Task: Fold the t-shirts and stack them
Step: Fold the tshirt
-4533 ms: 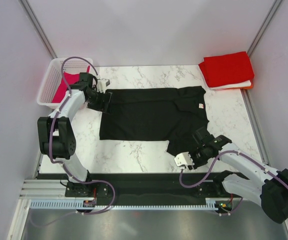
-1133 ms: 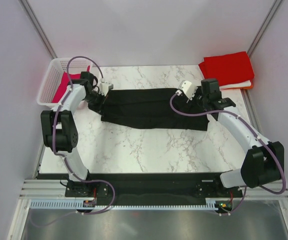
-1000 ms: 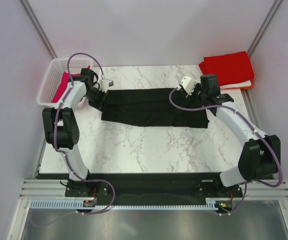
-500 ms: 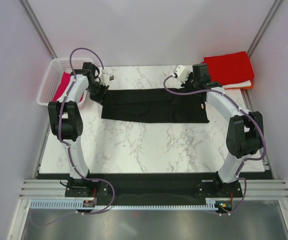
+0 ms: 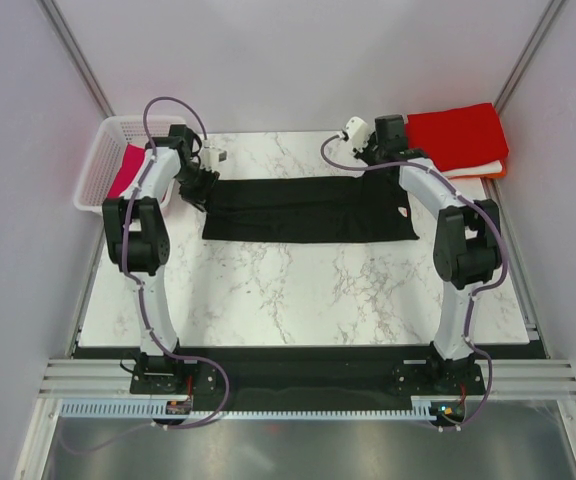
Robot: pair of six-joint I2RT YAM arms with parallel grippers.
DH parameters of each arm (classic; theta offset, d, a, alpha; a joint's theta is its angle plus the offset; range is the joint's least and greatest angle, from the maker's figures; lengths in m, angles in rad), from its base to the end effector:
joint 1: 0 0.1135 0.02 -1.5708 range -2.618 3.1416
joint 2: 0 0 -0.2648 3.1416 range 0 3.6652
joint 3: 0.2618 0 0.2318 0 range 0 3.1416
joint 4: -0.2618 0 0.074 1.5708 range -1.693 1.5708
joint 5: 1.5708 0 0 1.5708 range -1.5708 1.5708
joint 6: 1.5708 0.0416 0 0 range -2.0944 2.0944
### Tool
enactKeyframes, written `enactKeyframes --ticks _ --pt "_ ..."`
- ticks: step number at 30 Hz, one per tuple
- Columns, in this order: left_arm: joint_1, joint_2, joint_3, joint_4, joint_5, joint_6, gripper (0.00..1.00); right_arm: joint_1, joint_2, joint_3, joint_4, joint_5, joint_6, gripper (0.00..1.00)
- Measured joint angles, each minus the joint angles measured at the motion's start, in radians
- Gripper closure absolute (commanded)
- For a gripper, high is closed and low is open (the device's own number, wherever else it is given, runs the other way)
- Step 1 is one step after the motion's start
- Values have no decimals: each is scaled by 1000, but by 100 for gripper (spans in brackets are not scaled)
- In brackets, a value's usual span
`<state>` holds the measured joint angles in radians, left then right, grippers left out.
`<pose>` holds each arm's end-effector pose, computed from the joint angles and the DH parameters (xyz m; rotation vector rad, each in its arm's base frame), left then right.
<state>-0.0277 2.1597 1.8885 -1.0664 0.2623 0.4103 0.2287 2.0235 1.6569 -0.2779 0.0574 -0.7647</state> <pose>0.4248 -0.0226 0.2204 0.6617 2.7706 -0.3054 0.4473 0.1017 0.2580 -1.0380 1.9825 -0.3578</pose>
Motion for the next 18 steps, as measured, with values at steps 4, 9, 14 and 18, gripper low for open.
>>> enactKeyframes --ticks 4,9,14,18 --pt "0 -5 17 5 -47 -13 0 -2 -3 29 -2 13 45 63" --pt "0 -66 19 8 -26 -21 1 -3 -69 28 -29 -24 97 60" --pt "-15 -92 13 21 42 -19 21 -3 -110 15 -110 -131 103 59" --pt "-30 -63 2 17 106 -15 81 -2 -56 18 -196 -177 103 55"
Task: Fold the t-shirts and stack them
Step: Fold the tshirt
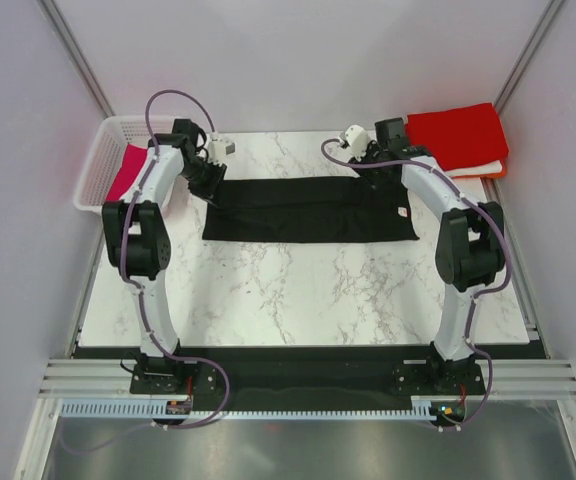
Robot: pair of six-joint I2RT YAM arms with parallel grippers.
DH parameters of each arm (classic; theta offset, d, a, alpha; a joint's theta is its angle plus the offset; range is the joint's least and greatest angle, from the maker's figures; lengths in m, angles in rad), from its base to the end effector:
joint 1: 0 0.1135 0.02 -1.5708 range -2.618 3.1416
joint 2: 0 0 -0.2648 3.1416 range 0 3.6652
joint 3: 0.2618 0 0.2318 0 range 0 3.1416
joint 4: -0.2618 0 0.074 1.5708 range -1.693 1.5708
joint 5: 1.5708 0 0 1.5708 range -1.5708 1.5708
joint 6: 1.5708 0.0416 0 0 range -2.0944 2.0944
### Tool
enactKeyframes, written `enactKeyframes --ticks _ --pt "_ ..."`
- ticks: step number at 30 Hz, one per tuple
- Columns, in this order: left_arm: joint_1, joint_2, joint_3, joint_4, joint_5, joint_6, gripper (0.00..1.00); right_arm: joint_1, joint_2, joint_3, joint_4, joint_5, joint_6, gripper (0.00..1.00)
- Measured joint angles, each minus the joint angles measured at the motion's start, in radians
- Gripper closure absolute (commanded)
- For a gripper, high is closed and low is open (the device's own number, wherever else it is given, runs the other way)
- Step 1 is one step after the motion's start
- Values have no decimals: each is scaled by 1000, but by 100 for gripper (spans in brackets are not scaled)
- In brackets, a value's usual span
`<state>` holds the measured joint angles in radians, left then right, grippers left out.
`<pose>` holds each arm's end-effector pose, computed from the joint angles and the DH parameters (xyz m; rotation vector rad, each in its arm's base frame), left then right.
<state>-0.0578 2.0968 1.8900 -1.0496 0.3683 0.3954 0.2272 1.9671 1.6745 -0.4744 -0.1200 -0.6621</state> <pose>0.4177 -0.0392 0.2480 0.6946 2.6524 -0.4302 0.4246 0.1033 0.2706 -1.0566 2.0791 -0.0770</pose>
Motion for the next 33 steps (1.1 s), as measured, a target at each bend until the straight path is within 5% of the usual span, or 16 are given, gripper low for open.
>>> enactKeyframes --ticks 18,33 --pt "-3 136 -34 -3 27 6 98 0 172 92 -169 -71 -31 52" --pt "-3 181 -50 -3 8 6 98 0 188 100 -258 -149 -57 49"
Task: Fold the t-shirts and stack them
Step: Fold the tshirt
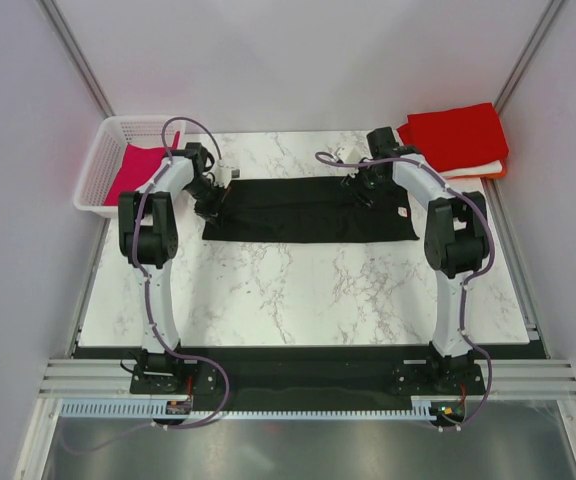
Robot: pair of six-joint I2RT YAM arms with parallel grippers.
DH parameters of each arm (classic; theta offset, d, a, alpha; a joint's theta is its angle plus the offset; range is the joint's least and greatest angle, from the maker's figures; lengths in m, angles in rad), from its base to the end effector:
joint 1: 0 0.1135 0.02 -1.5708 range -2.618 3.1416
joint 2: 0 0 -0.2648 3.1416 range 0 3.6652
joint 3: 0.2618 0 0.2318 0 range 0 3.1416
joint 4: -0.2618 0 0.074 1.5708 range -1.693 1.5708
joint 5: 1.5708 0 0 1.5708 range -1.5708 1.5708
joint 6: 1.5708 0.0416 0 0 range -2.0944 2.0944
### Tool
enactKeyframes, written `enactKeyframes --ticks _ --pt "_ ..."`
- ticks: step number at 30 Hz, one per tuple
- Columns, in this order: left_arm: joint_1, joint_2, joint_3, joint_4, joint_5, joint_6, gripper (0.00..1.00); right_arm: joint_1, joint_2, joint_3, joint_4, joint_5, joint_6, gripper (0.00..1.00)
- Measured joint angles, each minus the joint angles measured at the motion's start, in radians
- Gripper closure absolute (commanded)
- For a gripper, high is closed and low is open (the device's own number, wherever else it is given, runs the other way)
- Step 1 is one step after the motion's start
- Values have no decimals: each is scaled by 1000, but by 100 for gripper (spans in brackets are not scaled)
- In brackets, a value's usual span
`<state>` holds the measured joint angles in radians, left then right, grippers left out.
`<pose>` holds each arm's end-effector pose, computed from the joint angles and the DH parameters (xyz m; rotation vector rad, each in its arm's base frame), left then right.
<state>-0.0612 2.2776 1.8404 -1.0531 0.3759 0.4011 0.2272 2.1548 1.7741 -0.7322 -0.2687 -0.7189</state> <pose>0.4275 -0.0415 0.1621 0.6984 2.8688 -0.5334 0.4326 0.1114 0.2046 -1.2709 2.3016 0.1955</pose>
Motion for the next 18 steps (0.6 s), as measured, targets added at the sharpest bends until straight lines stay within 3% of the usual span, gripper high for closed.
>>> enactKeyframes --ticks 5,8,12,18 --pt "0 0 0 0 -2 0 98 0 43 42 -6 -14 5 50" --pt "0 0 0 0 -3 0 98 0 80 68 -12 -19 12 57" --pt "0 0 -2 0 -4 0 98 0 118 111 -26 -23 20 76" --pt "0 0 -2 0 -5 0 98 4 122 158 -37 -24 23 76"
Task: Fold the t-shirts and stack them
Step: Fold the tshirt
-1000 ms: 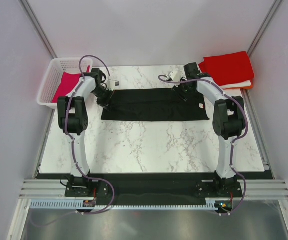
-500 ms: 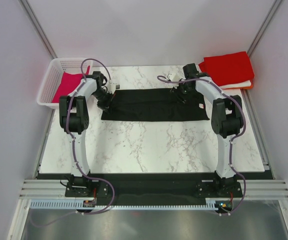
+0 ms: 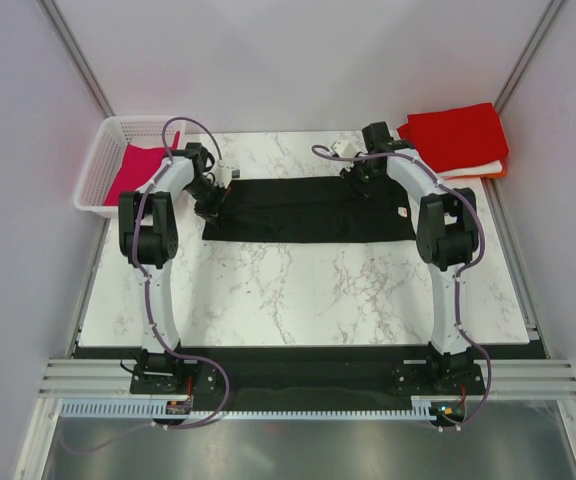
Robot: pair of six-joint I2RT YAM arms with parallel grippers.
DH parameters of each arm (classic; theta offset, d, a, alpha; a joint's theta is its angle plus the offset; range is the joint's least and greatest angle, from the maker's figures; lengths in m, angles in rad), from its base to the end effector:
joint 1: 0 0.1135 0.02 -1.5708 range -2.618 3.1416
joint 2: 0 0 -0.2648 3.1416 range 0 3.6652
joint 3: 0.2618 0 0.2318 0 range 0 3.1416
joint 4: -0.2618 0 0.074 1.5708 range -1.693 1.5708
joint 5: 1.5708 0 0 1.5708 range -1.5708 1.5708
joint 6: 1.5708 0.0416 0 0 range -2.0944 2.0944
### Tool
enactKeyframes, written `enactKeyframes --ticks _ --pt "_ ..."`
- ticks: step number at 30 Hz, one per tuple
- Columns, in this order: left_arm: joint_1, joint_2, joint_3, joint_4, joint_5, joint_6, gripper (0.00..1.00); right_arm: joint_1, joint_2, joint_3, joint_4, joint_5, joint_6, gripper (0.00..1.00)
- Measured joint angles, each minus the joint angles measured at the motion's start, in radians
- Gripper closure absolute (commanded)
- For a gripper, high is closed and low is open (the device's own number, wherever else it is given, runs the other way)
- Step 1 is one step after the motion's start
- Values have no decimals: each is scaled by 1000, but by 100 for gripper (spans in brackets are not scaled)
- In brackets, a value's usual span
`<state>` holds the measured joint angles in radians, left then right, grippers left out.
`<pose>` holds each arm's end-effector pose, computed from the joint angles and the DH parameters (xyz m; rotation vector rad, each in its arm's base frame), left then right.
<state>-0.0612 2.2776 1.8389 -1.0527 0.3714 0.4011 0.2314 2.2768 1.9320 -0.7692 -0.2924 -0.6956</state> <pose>0.4274 -0.0413 0.1617 0.6986 2.8718 -0.5274 0.4577 0.1202 0.1936 -1.2529 2.3060 0.2356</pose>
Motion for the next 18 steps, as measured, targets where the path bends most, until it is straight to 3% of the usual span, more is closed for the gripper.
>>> enactKeyframes --ticks 5,9,15,18 --pt "0 0 0 0 0 0 98 23 0 14 16 8 -8 71" --pt "0 -1 -1 0 0 0 98 74 0 16 42 41 -27 59" --pt "0 -18 -14 0 -3 0 98 169 -8 23 121 97 -37 53" --pt "0 -37 -13 0 -6 0 88 186 -42 6 175 121 -25 51"
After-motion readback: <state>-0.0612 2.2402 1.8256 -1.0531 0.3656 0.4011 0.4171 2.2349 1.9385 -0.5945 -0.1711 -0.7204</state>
